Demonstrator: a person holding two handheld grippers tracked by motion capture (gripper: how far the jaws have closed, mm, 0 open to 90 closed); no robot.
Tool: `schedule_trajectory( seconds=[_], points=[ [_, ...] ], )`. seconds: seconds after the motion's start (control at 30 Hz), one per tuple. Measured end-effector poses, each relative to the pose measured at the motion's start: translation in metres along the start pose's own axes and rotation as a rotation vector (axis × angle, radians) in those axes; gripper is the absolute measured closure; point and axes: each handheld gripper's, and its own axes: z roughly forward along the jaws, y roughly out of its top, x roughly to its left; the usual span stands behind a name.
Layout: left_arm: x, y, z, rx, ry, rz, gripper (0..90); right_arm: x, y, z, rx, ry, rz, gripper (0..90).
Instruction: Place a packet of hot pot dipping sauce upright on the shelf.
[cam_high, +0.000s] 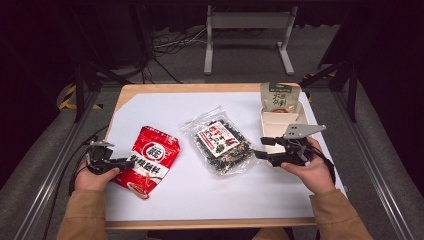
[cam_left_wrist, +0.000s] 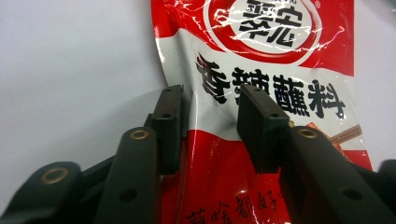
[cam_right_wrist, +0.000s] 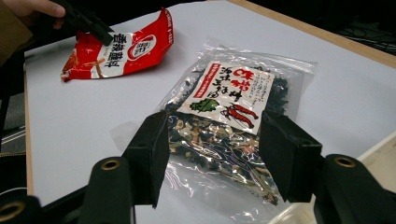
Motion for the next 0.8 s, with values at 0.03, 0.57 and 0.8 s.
schedule_trajectory(
  seconds=[0.03,0.57,0.8],
  points=[
    [-0.001,0.001,-0.001,0.002,0.005,0.006,70.5,0.0,0.0,0.0,0.0,0.0,-0.001,43.2],
    [-0.012,0.008,-0.017,-0.034,0.011,0.048,83.2,-0.001,0.0,-0.002,-0.003,0.011,0.021,47.4],
    [-0.027,0.015,-0.034,-0.115,-0.028,0.098,83.8,0.002,0.001,-0.003,-0.012,0.024,0.028,48.1]
  ],
)
